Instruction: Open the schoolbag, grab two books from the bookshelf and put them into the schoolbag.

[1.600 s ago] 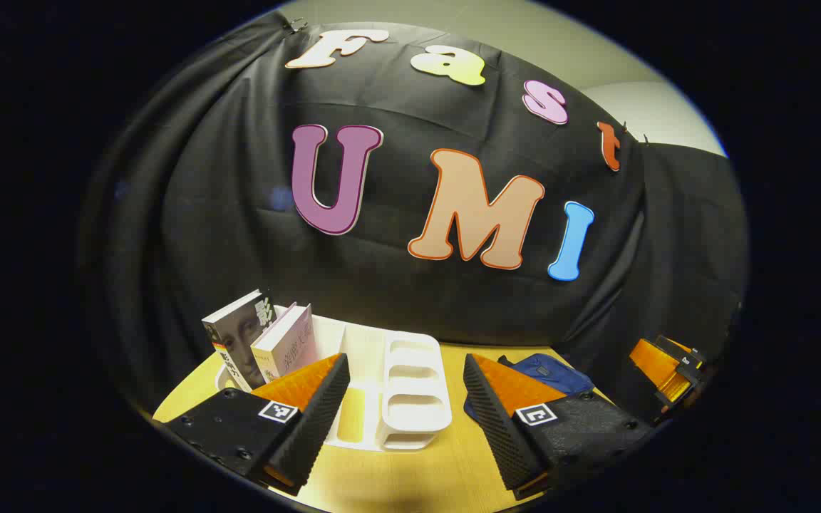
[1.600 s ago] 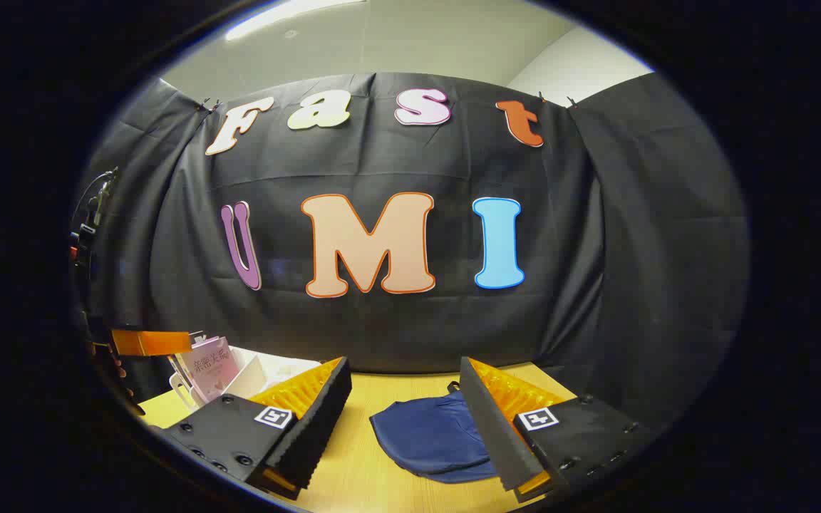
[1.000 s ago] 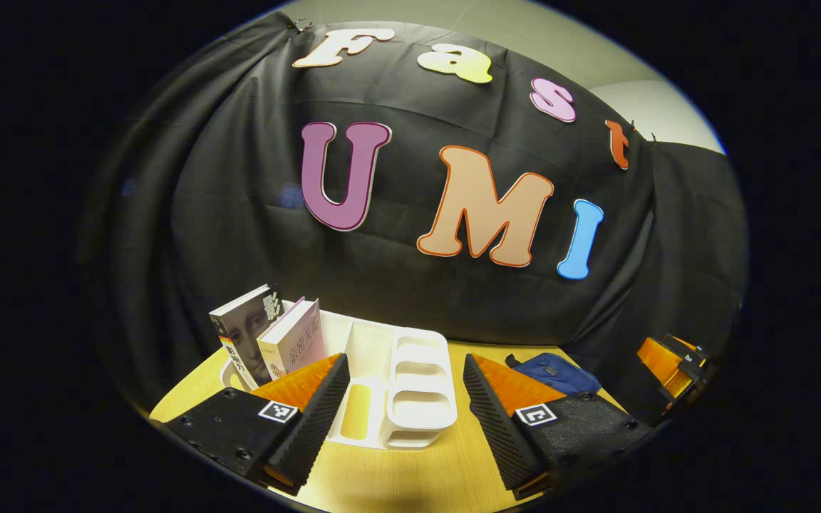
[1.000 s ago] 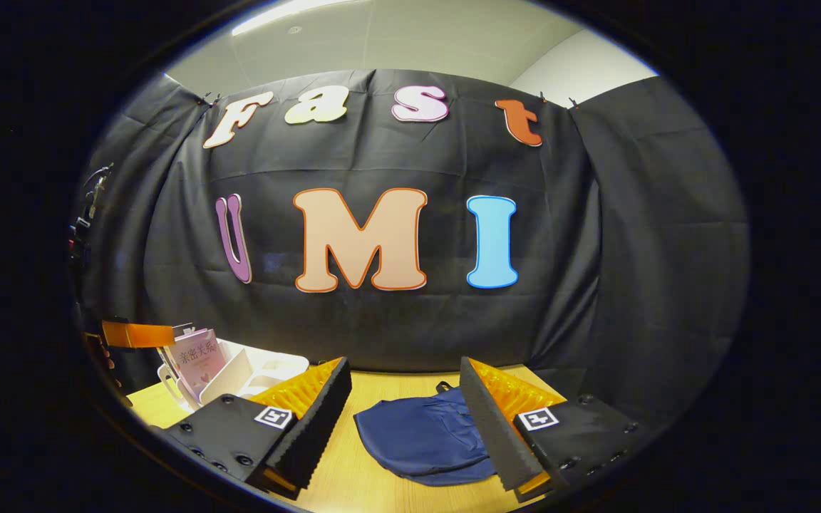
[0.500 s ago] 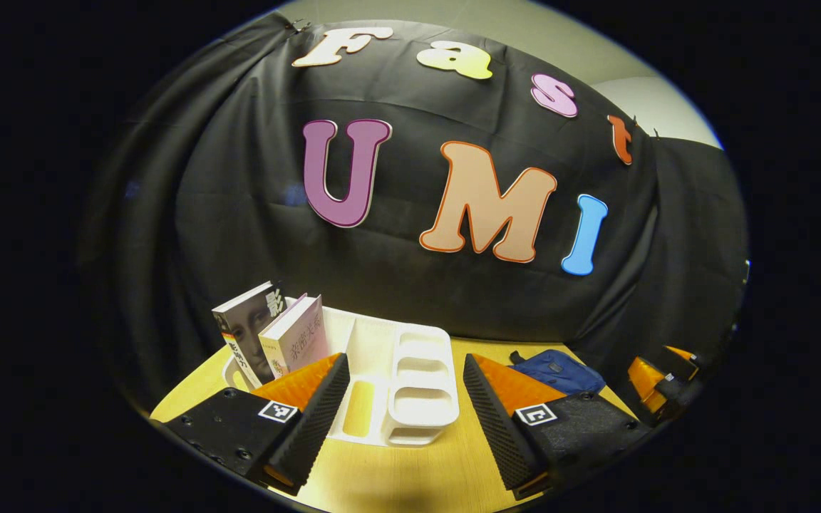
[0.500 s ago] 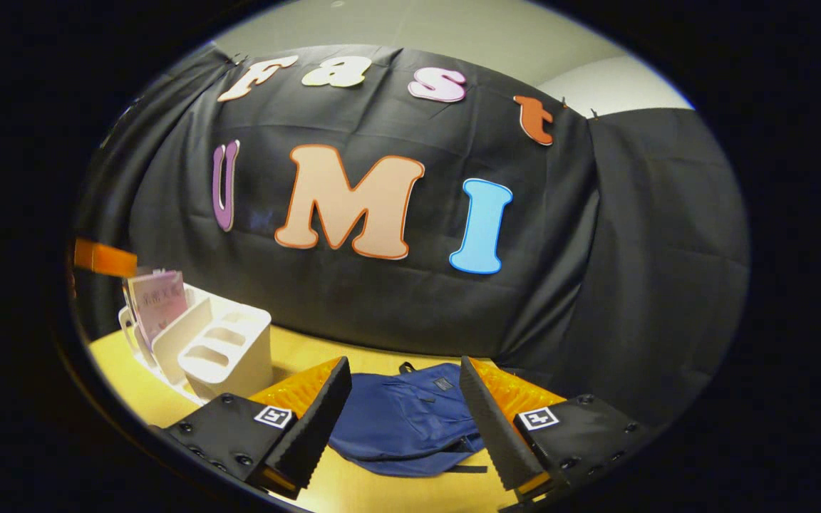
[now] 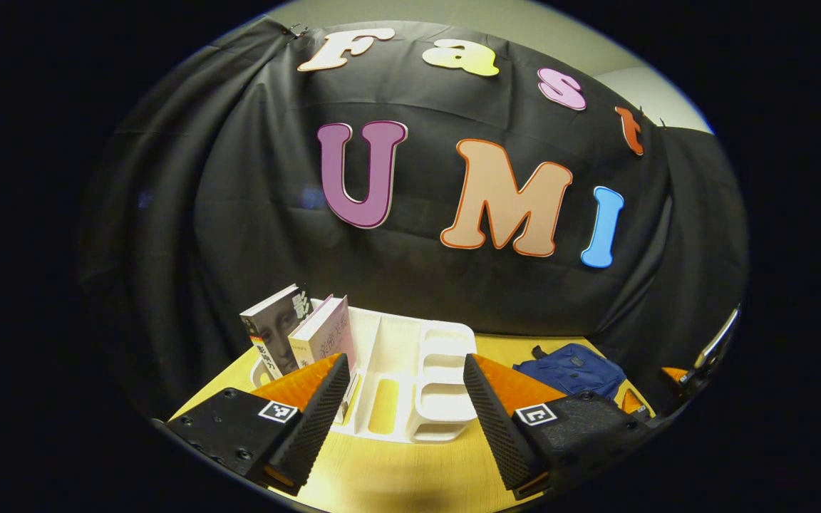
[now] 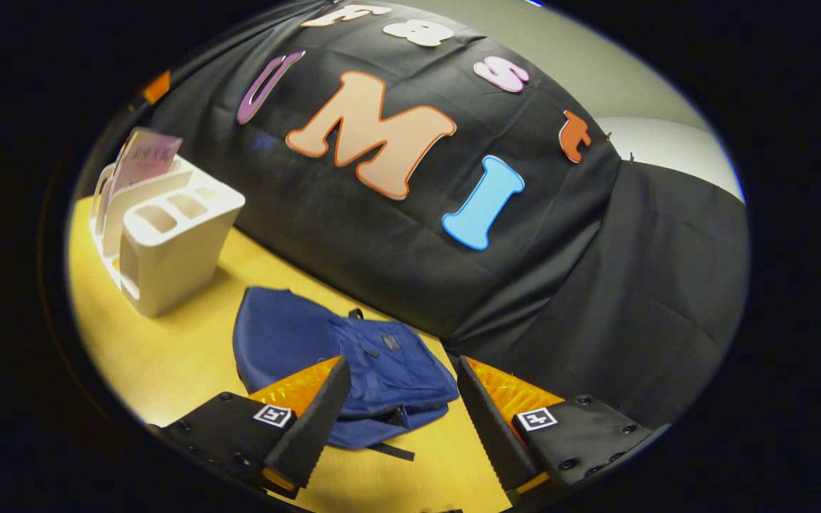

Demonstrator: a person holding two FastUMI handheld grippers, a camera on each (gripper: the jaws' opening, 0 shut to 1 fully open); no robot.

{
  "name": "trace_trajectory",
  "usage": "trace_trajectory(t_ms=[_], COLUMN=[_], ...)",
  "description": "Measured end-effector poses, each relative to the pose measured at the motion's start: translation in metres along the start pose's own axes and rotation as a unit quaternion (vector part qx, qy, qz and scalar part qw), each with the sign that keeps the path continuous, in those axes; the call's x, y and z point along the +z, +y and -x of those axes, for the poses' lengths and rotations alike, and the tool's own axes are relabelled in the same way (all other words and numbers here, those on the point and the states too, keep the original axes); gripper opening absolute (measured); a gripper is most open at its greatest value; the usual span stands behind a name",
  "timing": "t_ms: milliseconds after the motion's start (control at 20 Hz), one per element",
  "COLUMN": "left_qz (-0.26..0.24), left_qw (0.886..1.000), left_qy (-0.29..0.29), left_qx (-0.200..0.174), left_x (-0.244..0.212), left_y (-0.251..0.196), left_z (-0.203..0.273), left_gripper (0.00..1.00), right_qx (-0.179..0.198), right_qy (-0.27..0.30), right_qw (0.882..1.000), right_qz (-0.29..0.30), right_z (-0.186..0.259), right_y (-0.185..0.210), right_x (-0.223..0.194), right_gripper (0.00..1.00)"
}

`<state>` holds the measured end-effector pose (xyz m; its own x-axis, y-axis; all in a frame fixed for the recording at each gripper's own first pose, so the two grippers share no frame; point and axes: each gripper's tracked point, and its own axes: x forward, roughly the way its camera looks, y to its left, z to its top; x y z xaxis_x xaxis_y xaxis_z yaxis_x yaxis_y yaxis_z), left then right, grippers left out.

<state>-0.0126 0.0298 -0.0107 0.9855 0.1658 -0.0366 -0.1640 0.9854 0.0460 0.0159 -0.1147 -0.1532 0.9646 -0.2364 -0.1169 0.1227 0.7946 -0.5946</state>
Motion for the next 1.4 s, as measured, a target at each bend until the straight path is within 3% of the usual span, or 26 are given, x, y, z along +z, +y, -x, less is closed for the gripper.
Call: trace_trajectory(t_ms=[200,400,450,500,550,600,800,1050,1100,1200,1350,1400], left_qz=[-0.003,0.009,0.013,0.016,0.017,0.017,0.012,0.006,0.005,0.005,0.002,0.000], left_qw=[1.000,0.999,0.999,0.999,0.998,0.998,0.997,0.995,0.995,0.994,0.994,0.994], left_qy=[0.008,0.018,0.018,0.019,0.019,0.018,0.020,0.023,0.023,0.024,0.028,0.028], left_qx=[0.020,0.036,0.042,0.046,0.052,0.057,0.078,0.096,0.100,0.104,0.109,0.109], left_x=[-0.008,-0.014,-0.015,-0.016,-0.017,-0.017,-0.017,-0.020,-0.020,-0.019,-0.022,-0.021], left_y=[0.010,0.019,0.023,0.026,0.030,0.033,0.042,0.049,0.050,0.052,0.051,0.049], left_z=[0.004,0.009,0.011,0.013,0.014,0.016,0.020,0.026,0.027,0.028,0.027,0.026], left_gripper=[0.91,0.95,0.90,0.94,0.94,0.94,0.94,0.94,0.94,0.94,0.94,0.90], right_qx=[0.004,0.000,0.004,0.007,0.013,0.023,0.056,0.076,0.078,0.079,0.083,0.083], right_qy=[0.017,0.029,0.028,0.025,0.021,0.015,-0.001,-0.007,-0.007,-0.012,-0.011,-0.010], right_qw=[0.998,0.990,0.987,0.984,0.981,0.977,0.961,0.949,0.947,0.943,0.940,0.941], right_qz=[0.068,0.139,0.156,0.175,0.194,0.213,0.271,0.307,0.312,0.324,0.331,0.329], right_z=[-0.003,-0.019,-0.024,-0.026,-0.027,-0.030,-0.042,-0.056,-0.058,-0.061,-0.068,-0.070], right_y=[0.017,0.025,0.030,0.035,0.039,0.045,0.068,0.083,0.085,0.088,0.092,0.092], right_x=[-0.041,-0.058,-0.063,-0.067,-0.071,-0.072,-0.082,-0.091,-0.092,-0.092,-0.094,-0.094], right_gripper=[0.98,0.98,0.98,0.98,0.98,0.92,0.92,0.92,0.98,0.98,0.98,0.98])
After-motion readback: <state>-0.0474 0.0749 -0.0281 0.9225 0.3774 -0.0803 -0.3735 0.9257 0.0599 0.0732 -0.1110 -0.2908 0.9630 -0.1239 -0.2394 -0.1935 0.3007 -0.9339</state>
